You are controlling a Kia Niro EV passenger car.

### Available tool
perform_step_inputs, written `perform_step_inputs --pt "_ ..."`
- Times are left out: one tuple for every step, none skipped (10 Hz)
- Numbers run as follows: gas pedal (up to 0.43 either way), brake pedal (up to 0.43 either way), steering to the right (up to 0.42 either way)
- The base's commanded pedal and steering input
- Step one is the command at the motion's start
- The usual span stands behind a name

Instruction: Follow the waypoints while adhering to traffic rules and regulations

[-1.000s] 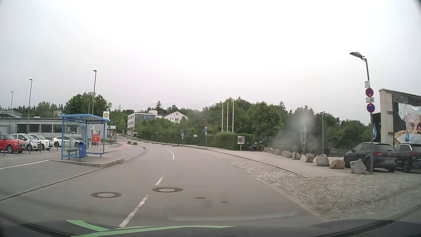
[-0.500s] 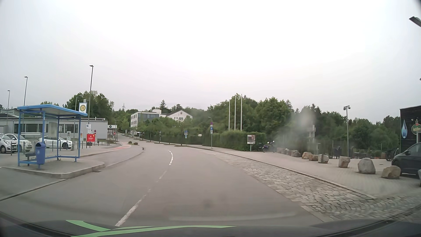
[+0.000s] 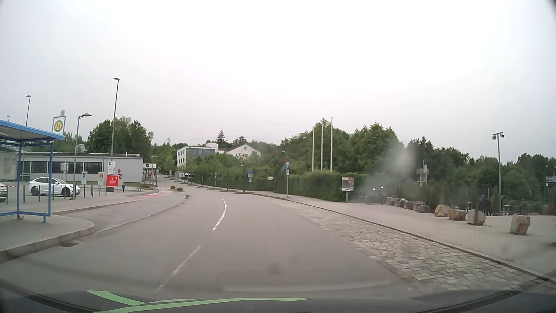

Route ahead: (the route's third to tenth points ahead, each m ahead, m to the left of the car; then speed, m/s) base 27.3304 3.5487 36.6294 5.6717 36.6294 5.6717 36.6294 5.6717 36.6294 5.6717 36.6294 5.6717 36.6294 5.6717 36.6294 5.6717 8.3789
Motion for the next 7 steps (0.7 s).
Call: perform_step_inputs --pt "0.0 0.018 -0.019" --pt "0.0 0.037 -0.02" --pt "0.0 0.055 -0.022" --pt "0.0 0.067 -0.022" --pt "0.0 0.085 -0.022" --pt "0.0 0.091 -0.021" --pt "0.0 0.104 -0.021"
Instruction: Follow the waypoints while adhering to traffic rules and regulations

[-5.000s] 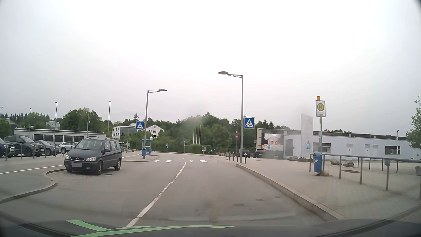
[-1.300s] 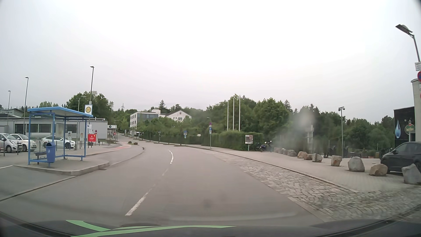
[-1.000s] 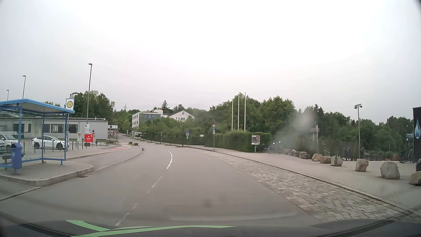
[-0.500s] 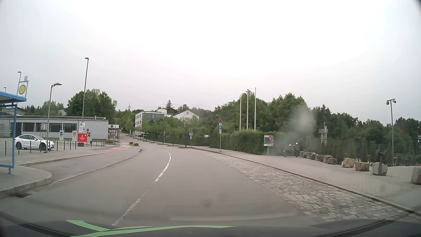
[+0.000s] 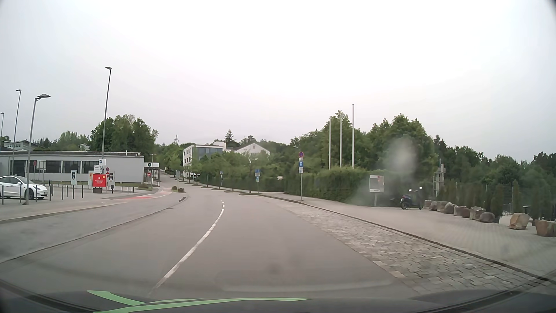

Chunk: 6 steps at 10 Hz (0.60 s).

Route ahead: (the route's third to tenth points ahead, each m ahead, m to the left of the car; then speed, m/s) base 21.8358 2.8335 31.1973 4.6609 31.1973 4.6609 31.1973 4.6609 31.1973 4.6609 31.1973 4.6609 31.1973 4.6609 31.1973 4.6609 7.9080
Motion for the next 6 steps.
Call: perform_step_inputs --pt "0.0 0.104 -0.021" --pt "0.0 0.11 -0.021" --pt "0.0 0.11 -0.021" --pt "0.0 0.116 -0.021" --pt "0.0 0.116 -0.021" --pt "0.0 0.122 -0.021"
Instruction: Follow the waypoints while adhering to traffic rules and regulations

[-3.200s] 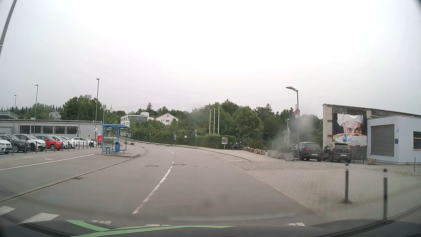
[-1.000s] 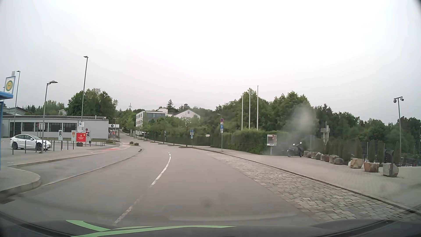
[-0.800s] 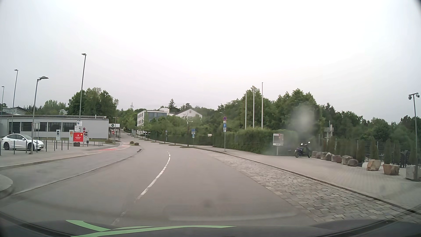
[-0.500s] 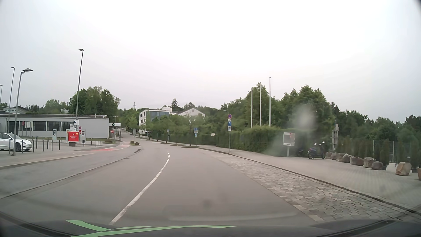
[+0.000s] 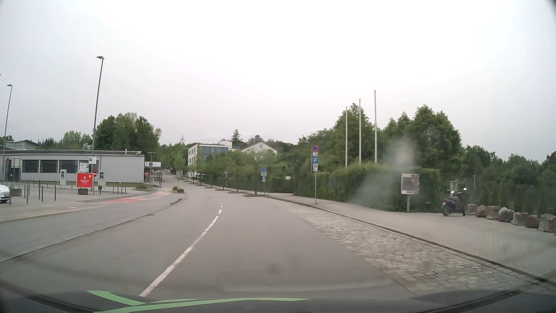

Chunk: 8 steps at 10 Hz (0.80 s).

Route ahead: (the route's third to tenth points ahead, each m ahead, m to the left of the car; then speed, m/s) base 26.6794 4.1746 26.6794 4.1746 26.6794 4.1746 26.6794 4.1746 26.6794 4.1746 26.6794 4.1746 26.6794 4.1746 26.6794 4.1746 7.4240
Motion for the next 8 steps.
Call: perform_step_inputs --pt "0.0 0.134 -0.021" --pt "0.0 0.14 -0.022" --pt "0.0 0.14 -0.024" --pt "0.0 0.146 -0.026" --pt "0.0 0.146 -0.029" --pt "0.0 0.146 -0.033" --pt "0.0 0.146 -0.037" --pt "0.0 0.146 -0.038"
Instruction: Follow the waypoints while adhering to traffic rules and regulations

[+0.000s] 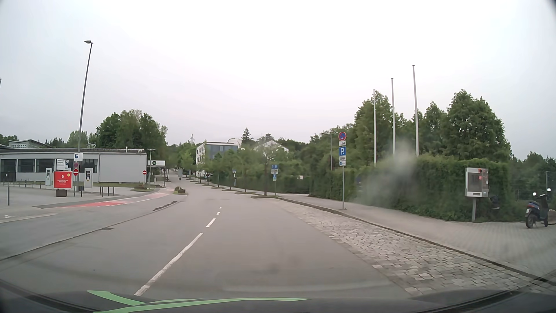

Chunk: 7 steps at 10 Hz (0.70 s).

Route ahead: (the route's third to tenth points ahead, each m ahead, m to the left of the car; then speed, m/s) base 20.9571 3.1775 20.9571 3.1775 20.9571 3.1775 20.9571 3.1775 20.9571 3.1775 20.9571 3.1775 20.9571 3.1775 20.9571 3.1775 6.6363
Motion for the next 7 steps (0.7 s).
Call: perform_step_inputs --pt "0.0 0.152 -0.038" --pt "0.0 0.146 -0.038" --pt "0.0 0.152 -0.038" --pt "0.0 0.152 -0.039" --pt "0.0 0.152 -0.04" --pt "0.0 0.159 -0.041" --pt "0.0 0.165 -0.043"
